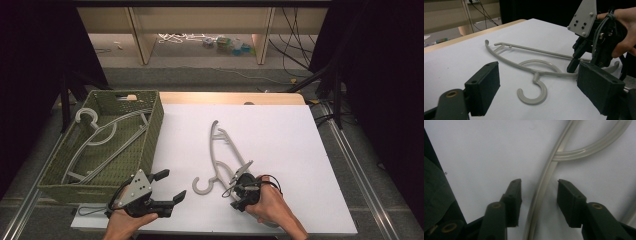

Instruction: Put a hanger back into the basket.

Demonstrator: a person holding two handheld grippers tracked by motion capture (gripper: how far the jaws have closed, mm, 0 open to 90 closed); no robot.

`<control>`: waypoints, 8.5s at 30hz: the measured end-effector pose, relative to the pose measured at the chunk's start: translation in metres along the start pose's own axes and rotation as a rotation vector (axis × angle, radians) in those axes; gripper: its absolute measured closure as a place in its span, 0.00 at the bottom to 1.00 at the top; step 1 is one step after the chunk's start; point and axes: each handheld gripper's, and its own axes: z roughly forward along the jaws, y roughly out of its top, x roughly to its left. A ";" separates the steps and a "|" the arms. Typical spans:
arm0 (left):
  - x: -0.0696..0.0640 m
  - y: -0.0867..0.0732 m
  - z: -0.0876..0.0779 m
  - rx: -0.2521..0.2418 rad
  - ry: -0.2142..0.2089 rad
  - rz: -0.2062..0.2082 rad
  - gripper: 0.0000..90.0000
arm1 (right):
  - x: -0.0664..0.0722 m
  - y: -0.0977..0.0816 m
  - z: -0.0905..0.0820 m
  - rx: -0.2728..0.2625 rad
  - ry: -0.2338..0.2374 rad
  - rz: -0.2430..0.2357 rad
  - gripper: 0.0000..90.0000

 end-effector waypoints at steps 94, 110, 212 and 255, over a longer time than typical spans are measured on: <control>0.005 0.006 0.107 0.312 -0.201 0.866 0.80 | -0.009 -0.005 -0.089 -0.078 0.060 -0.306 0.91; -0.005 0.020 0.101 0.331 -0.201 0.917 0.88 | -0.028 -0.007 -0.101 -0.258 -0.053 -0.040 0.44; 0.199 0.140 -0.094 0.136 0.162 -0.207 0.88 | 0.007 -0.069 -0.083 -0.736 -0.296 0.226 0.20; 0.250 0.036 -0.123 0.248 0.199 -0.218 0.88 | 0.007 -0.069 -0.083 -0.718 -0.293 0.226 0.20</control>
